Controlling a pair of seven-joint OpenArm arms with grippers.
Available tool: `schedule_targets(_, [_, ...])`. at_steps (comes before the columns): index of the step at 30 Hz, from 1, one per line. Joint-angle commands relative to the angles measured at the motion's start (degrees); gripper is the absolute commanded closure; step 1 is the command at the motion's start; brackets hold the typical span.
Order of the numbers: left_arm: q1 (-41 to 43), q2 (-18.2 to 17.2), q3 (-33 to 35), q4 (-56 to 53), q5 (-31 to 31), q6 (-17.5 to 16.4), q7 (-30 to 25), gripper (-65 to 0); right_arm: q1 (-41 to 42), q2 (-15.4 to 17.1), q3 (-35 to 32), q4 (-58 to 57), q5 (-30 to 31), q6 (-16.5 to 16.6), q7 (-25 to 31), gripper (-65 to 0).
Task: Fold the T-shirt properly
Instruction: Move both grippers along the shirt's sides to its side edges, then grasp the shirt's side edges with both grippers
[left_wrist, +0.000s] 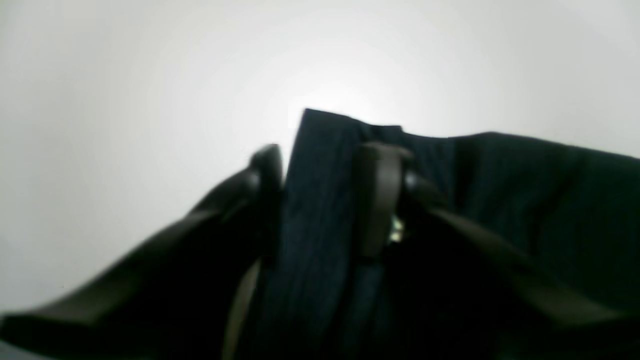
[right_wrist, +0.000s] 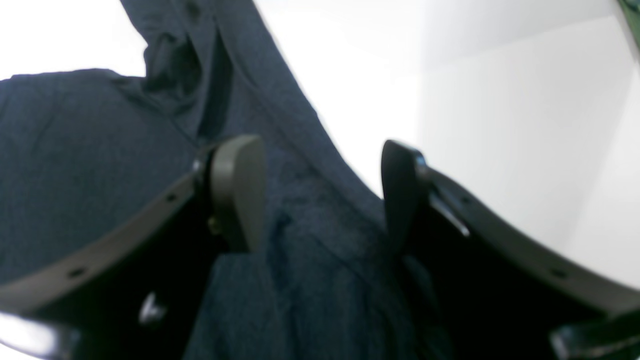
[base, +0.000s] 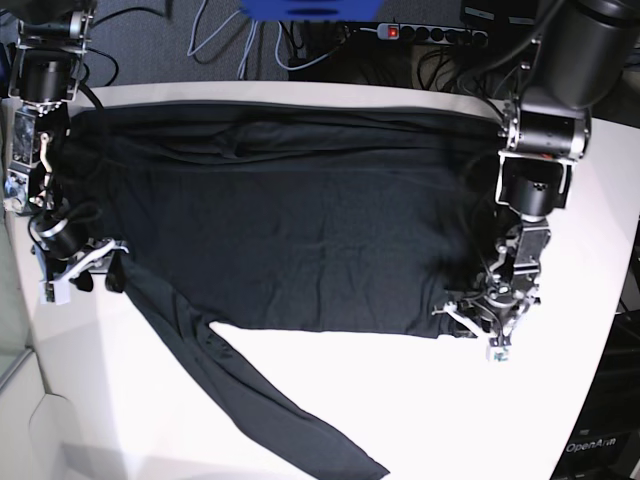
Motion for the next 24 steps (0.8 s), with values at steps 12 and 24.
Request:
schedule_targets(12, [0.62, -0.85, -0.21, 0.82, 0.6, 1.22, 1.96, 0.0, 1.12, 1.15, 0.2, 1.11, 0.59, 0.42, 1.38, -37.5])
schedule_targets(24, [0.62, -0.85, -0.21, 1.09, 0.6, 1.22, 1.96, 0.0, 2.88, 1.06, -0.85, 0.94, -3.37, 0.42, 1.38, -43.4])
